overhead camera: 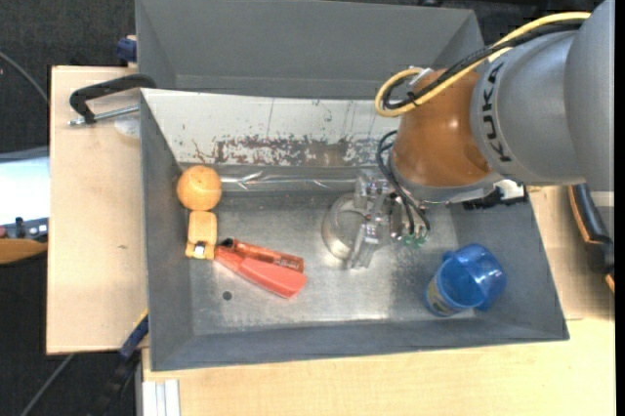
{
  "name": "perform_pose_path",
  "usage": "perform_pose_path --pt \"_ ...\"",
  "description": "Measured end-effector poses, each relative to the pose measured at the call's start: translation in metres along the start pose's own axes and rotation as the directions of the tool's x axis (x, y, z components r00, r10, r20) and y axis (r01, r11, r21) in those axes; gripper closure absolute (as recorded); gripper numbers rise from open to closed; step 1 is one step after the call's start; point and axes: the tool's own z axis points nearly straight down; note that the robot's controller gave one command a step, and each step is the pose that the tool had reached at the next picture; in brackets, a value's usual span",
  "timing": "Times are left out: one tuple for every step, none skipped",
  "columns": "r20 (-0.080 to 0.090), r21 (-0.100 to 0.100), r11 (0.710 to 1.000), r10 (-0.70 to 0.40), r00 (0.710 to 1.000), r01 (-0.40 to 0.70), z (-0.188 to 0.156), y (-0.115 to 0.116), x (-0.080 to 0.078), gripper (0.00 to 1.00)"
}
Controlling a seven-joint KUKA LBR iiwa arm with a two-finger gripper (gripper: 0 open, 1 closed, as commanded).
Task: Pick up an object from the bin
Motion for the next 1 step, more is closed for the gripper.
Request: perform_pose_path --pt "0.0 0.0 1.0 0.0 1.0 0.0 0.0 0.0 0.0 1.0"
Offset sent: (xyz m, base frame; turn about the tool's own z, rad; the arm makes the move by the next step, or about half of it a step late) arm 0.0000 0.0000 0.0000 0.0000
